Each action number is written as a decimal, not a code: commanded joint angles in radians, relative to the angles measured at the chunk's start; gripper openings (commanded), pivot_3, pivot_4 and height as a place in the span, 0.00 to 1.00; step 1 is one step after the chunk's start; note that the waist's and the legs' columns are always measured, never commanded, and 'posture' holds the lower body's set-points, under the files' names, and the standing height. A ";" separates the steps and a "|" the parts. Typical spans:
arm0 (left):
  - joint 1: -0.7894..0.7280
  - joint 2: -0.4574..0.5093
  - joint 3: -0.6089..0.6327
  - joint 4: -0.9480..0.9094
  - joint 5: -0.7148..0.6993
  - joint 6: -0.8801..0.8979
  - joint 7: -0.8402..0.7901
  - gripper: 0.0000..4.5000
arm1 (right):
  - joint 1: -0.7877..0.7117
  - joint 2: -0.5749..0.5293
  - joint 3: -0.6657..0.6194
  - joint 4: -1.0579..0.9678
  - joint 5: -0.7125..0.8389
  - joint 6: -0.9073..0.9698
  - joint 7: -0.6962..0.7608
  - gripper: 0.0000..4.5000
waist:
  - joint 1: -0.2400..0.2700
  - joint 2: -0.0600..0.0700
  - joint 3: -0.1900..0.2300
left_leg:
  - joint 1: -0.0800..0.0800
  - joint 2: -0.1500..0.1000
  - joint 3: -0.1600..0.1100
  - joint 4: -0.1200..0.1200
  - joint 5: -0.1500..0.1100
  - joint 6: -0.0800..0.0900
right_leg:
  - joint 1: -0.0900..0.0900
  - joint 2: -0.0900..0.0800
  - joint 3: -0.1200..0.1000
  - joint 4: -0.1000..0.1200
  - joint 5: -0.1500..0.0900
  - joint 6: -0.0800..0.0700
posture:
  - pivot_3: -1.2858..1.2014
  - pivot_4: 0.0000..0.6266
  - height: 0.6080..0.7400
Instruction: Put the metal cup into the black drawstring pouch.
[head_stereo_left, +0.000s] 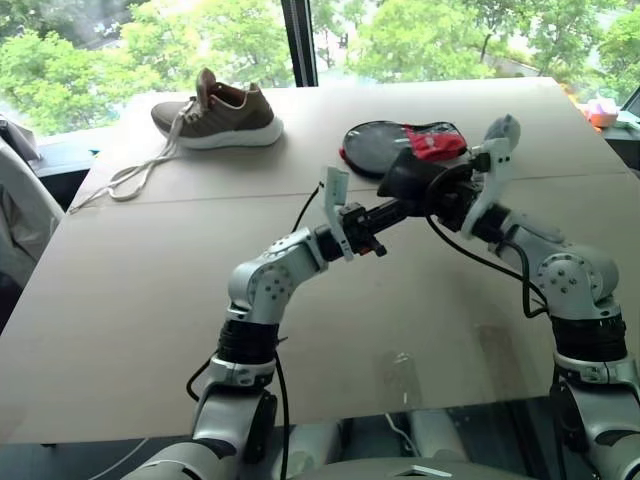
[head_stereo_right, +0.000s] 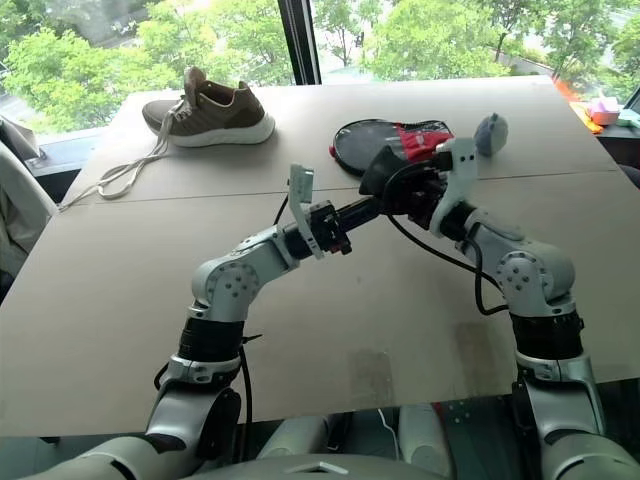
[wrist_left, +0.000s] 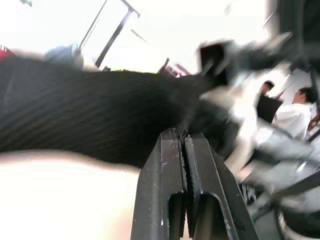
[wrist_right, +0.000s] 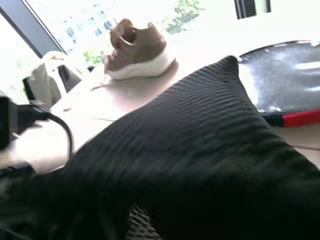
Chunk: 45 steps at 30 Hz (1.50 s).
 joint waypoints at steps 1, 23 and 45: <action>-0.020 -0.009 0.025 -0.054 -0.037 -0.027 -0.020 0.00 | 0.003 -0.003 -0.005 -0.012 -0.062 -0.003 0.013 0.11 | -0.003 0.000 0.000 | 0.000 0.000 0.001 0.000 0.000 0.000 | 0.000 0.000 0.000 0.000 0.000 0.000 | 0.52 0.24 1.00; -0.012 0.011 -0.003 0.016 0.092 -0.087 -0.001 0.00 | 0.201 -0.190 -0.387 -0.258 0.402 0.117 0.260 0.11 | 0.014 0.000 0.000 | -0.001 0.000 0.000 0.000 0.000 0.000 | 0.000 0.000 0.000 0.000 0.000 0.000 | 0.52 0.24 1.00; 0.227 0.465 -0.178 -0.236 0.429 -0.345 -0.234 0.00 | 0.401 -0.290 -0.233 -0.225 -0.107 -0.125 0.395 0.11 | 0.024 0.000 0.000 | 0.000 0.000 0.001 -0.002 0.000 0.000 | 0.000 0.000 0.001 -0.001 0.000 0.000 | 0.52 0.24 1.00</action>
